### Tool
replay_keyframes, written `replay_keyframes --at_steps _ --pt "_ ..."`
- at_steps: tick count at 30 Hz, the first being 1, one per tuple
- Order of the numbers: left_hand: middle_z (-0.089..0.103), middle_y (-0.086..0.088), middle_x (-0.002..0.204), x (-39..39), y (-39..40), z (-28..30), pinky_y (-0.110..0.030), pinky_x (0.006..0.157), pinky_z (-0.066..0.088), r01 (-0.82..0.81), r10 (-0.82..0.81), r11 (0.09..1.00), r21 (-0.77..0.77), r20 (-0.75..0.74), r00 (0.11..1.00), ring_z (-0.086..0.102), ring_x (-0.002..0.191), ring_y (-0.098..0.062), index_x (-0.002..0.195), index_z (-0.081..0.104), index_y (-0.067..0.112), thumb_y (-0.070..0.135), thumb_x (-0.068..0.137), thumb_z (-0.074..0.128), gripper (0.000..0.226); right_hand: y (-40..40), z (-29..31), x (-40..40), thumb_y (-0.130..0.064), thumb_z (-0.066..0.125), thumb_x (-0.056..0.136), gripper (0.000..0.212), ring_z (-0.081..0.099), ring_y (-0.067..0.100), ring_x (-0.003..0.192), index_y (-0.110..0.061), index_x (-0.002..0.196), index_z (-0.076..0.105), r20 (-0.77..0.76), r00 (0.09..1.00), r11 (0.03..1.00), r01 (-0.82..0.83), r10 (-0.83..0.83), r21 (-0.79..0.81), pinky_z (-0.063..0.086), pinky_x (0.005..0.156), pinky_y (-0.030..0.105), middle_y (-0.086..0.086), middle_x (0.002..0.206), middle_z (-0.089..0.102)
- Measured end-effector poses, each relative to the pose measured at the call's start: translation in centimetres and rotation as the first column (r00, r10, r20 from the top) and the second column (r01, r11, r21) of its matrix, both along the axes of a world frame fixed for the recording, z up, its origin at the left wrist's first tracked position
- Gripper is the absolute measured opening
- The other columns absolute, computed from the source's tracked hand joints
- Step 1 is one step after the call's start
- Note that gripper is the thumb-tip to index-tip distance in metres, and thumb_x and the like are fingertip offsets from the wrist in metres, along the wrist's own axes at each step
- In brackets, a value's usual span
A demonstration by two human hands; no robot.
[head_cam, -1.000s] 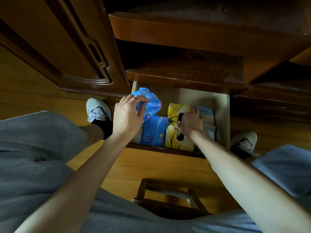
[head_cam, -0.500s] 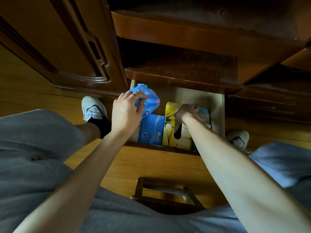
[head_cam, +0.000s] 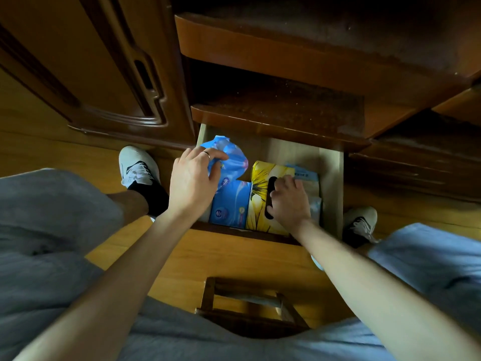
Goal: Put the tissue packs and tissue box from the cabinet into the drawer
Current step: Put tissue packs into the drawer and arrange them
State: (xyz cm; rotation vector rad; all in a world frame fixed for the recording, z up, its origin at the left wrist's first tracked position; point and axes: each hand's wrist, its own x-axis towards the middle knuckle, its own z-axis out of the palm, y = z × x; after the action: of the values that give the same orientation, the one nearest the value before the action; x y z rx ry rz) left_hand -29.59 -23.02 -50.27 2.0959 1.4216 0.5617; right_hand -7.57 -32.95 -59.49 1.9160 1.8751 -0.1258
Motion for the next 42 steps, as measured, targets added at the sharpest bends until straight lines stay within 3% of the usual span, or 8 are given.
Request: replay_keyframes --at_steps 4,11,15,23,29,36,39,42 --pt "0.069 0.004 0.111 0.1 0.2 0.0 -0.043 0.088 0.049 -0.02 0.02 1.0 -0.023 -0.002 1.0 0.058 0.108 -0.02 0.108 0.073 0.023 0.015 0.096 0.061 0.018 0.7 -0.6 -0.5 -0.034 0.057 0.09 0.03 0.022 0.041 0.149 -0.015 0.089 0.08 0.057 0.998 0.996 -0.013 0.018 -0.088 0.004 0.122 0.062 0.012 0.135 0.06" --pt "0.069 0.004 0.109 0.3 0.3 -0.2 -0.045 0.086 0.05 -0.022 0.021 0.999 -0.028 -0.017 1.0 0.059 0.105 -0.021 0.107 0.073 0.022 0.015 0.096 0.06 0.019 2.1 -2.3 -1.4 -0.035 0.067 0.081 0.023 -0.013 0.05 0.152 -0.018 0.092 0.079 0.128 0.965 0.947 0.251 -0.229 -0.202 -0.003 0.121 0.062 0.009 0.154 0.044" --pt "0.069 0.002 0.11 0.2 0.4 -0.3 -0.047 0.086 0.05 -0.018 0.016 0.999 -0.038 -0.034 0.999 0.059 0.104 -0.022 0.108 0.073 0.021 0.014 0.096 0.06 0.019 1.8 -3.1 -1.2 -0.017 0.07 0.078 0.02 -0.008 0.046 0.154 -0.011 0.096 0.075 0.019 0.953 0.947 0.304 -0.304 -0.101 0.003 0.123 0.06 0.014 0.159 0.037" --pt "0.069 0.0 0.112 0.2 0.2 -0.2 -0.048 0.088 0.049 -0.01 0.008 0.999 -0.046 -0.034 0.999 0.059 0.107 -0.023 0.109 0.073 0.021 0.014 0.096 0.061 0.019 1.0 -2.1 -0.8 -0.015 0.061 0.082 0.015 0.021 0.042 0.151 -0.008 0.088 0.073 -0.028 0.985 0.985 0.17 -0.169 0.034 0.005 0.123 0.063 0.009 0.119 0.068" --pt "0.069 0.001 0.11 0.3 0.1 0.0 -0.046 0.088 0.049 -0.006 0.005 0.999 -0.039 -0.036 0.999 0.058 0.107 -0.022 0.108 0.073 0.022 0.015 0.096 0.06 0.019 -1.5 -2.3 -1.9 -0.033 0.062 0.097 0.031 0.057 0.03 0.111 -0.011 0.117 0.068 -0.301 0.797 0.812 0.574 -0.524 0.108 0.056 0.08 0.04 0.013 0.125 0.051" --pt "0.069 0.001 0.112 0.4 -0.1 0.3 -0.046 0.091 0.049 -0.003 0.001 0.999 -0.039 -0.033 0.999 0.057 0.109 -0.021 0.109 0.072 0.022 0.015 0.097 0.059 0.019 -0.7 -1.6 -1.1 -0.036 0.057 0.099 0.024 0.066 0.024 0.071 -0.013 0.095 0.061 -0.496 0.66 0.713 0.693 -0.564 0.112 0.04 0.054 0.026 0.0 0.075 0.062" --pt "0.068 0.0 0.112 0.4 -0.2 0.7 -0.044 0.091 0.049 -0.01 0.009 0.999 -0.031 -0.019 1.0 0.057 0.109 -0.02 0.109 0.073 0.022 0.015 0.097 0.06 0.019 -1.2 -1.5 -0.4 -0.04 0.055 0.097 0.03 0.062 0.026 0.072 -0.01 0.098 0.061 -0.644 0.486 0.588 0.806 -0.591 0.069 0.039 0.055 0.027 0.004 0.079 0.064" --pt "0.068 0.001 0.108 0.2 0.0 1.1 -0.044 0.088 0.049 -0.022 0.022 1.0 -0.001 0.007 1.0 0.058 0.105 -0.02 0.11 0.072 0.021 0.015 0.097 0.059 0.019 -2.0 -0.8 0.3 -0.04 0.057 0.095 0.024 0.056 0.022 0.065 -0.017 0.093 0.056 -0.72 0.461 0.497 0.848 -0.519 0.184 0.028 0.05 0.022 -0.003 0.074 0.058"
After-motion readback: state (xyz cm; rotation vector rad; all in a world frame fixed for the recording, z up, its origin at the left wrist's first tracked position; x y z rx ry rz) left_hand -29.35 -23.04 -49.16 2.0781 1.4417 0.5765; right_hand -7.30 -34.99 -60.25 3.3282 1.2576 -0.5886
